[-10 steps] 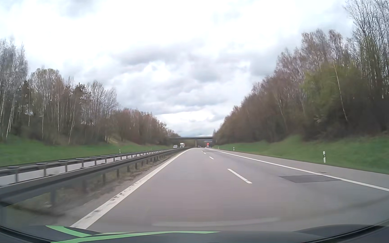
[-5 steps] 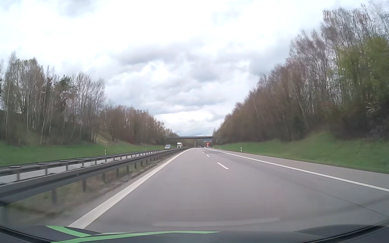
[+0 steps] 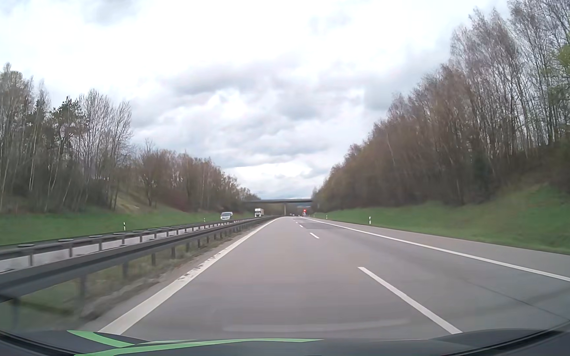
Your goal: Follow the waypoints while adhering to traffic rules and regulations
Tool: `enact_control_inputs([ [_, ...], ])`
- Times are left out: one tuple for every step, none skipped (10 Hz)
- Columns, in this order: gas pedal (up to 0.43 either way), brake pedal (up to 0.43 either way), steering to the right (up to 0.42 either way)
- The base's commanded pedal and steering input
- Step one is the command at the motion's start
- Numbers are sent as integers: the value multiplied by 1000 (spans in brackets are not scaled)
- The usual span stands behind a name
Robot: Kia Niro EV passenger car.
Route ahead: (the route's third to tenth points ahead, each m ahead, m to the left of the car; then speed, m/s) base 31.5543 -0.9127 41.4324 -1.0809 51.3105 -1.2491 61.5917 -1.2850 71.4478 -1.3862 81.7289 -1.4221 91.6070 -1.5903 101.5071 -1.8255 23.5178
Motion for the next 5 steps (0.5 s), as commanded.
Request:
enact_control_inputs([
  [118, 0, -1],
  [118, 0, -1],
  [118, 0, -1],
  [118, 0, -1],
  [130, 0, -1],
])
